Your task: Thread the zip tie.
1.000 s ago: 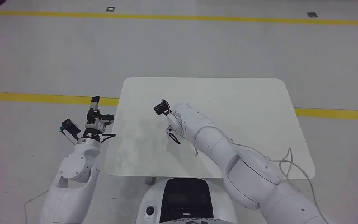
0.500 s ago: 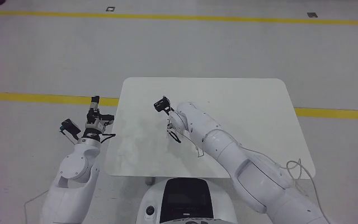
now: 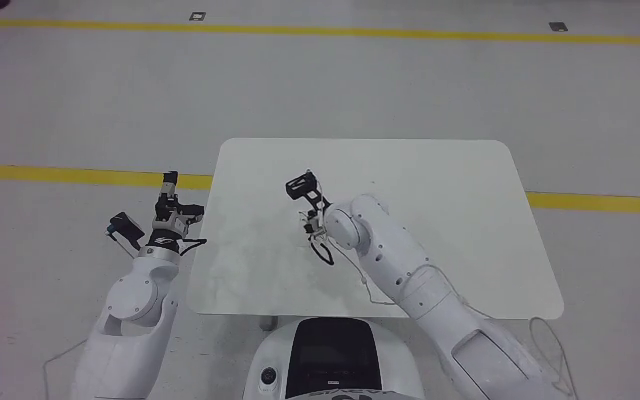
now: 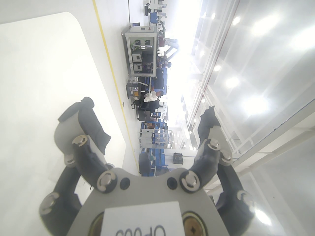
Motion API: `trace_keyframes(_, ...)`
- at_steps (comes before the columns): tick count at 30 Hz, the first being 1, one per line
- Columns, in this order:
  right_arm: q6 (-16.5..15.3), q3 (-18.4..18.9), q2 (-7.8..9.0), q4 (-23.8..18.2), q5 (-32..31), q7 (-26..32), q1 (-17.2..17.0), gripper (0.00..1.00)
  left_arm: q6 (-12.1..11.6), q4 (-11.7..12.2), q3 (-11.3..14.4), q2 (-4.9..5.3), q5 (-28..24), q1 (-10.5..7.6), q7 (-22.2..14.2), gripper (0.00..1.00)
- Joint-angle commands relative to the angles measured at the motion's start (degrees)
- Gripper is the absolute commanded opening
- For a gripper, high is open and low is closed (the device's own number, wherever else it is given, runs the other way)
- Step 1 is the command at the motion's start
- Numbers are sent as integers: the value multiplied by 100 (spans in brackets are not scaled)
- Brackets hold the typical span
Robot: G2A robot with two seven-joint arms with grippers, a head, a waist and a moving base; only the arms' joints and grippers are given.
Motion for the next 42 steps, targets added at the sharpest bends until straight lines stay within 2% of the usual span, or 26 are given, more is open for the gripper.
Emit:
trace_keyframes(1,3,-6,-2,15,1,-2,8,0,0,0,0,0,0,0,0,100)
trace_keyframes(9,3,-6,-2,15,1,-2,8,0,0,0,0,0,0,0,0,100)
trace_keyframes(11,-25,48,8,-74,114,-224,-96,0,0,0,0,0,0,0,0,100)
trace_keyframes(14,328,102,27,-317,-52,-254,-174,0,0,0,0,0,0,0,0,100)
trace_keyframes(18,1022,144,-23,-636,93,-295,-162,0,0,0,0,0,0,0,0,100)
trace_keyframes(19,1290,125,-55,-683,152,-291,-118,0,0,0,0,0,0,0,0,100)
trace_keyframes(23,1821,-46,-172,-623,302,-228,107,0,0,0,0,0,0,0,0,100)
trace_keyframes(26,1820,-96,-271,-542,740,-291,216,0,0,0,0,0,0,0,0,100)
trace_keyframes(37,1757,-85,-274,-561,830,-431,159,0,0,0,0,0,0,0,0,100)
trace_keyframes(40,1821,87,-270,-572,831,-692,35,0,0,0,0,0,0,0,0,100)
trace_keyframes(42,1821,330,-313,-575,885,-876,-65,0,0,0,0,0,0,0,0,100)
